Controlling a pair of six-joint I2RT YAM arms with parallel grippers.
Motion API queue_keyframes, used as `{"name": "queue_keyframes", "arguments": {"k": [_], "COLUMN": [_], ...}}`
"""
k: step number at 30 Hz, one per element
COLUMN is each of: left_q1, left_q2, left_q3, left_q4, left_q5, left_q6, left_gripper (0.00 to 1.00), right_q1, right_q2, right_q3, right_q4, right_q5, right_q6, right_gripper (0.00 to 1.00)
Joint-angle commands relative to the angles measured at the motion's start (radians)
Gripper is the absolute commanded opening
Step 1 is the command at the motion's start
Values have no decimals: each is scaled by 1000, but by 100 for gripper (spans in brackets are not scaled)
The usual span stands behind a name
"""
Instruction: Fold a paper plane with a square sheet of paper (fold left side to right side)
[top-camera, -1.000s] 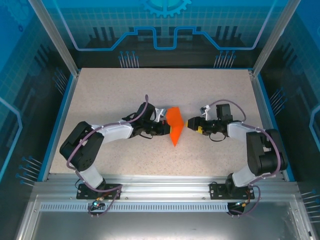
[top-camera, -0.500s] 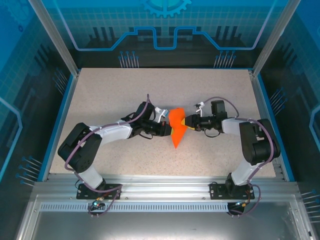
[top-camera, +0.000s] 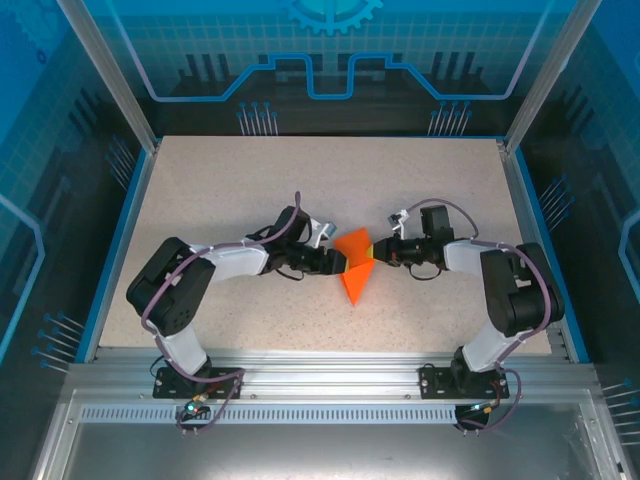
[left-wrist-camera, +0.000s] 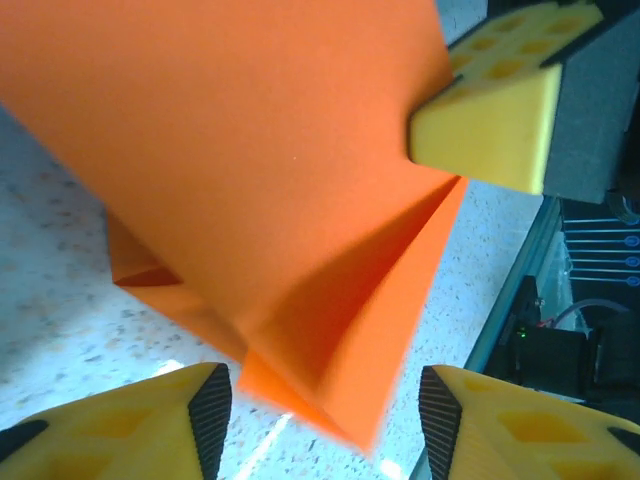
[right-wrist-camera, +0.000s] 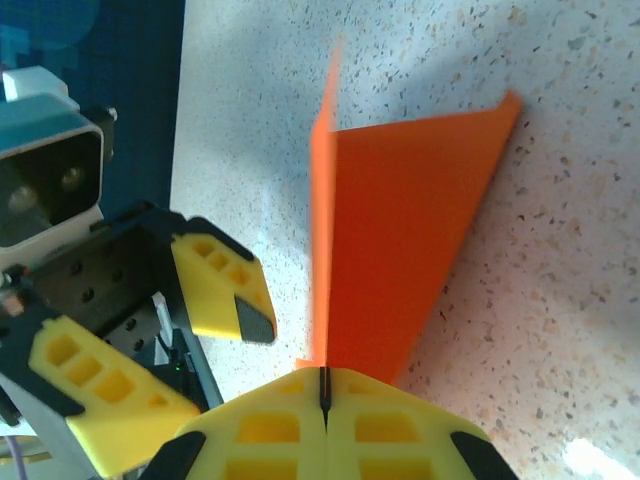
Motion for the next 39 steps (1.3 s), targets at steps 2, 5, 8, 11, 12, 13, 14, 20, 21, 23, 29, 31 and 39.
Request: {"name": "queue_keyframes", "arguments": {"k": [2, 5, 8, 11, 12, 13, 14, 20, 21, 23, 29, 31, 39], "left_q1": [34, 34, 14, -33, -51, -68, -81, -129, -130, -130, -129, -130, -130], "left_q2": [-109, -150, -154, -126, -112, -96, -81, 23, 36, 53, 45, 49, 98], "left_q3": [-3, -9, -25, -22, -20, -17, -14, 17, 19, 19, 25, 40, 58], "left_q4": [-102, -140, -108, -73, -58, -38, -24, 9, 10, 12, 1, -36, -83], "left_q5": [-51, -58, -36, -33, -33, -33, -33, -50, -56, -70, -83, -100, -167], "left_q6": [46, 45, 6, -26, -39, -52, -64, -106, -111, -122, -116, -103, -102], "left_gripper": [64, 64, 59, 54, 52, 49, 48, 42, 40, 38, 39, 39, 36], "right_q1": [44, 83, 122, 158, 171, 181, 190, 213, 213, 214, 213, 216, 234], "right_q2": [-81, -129, -150, -138, -132, -126, -123, -107, -104, -100, -83, -78, -69], "right_q3": [-18, -32, -41, -48, -51, -52, -52, -54, -55, -61, -67, -66, -70], "right_q4": [-51, -63, -73, -65, -57, -51, -50, -47, -49, -49, -44, -43, -43], "right_q5": [98, 170, 238, 277, 290, 301, 314, 376, 386, 404, 415, 416, 452], "right_q6": [12, 29, 41, 64, 74, 82, 88, 119, 128, 137, 145, 148, 175], "right_gripper": [0, 0, 0, 0, 0, 0, 0, 0, 0, 0, 0, 0, 1]}}
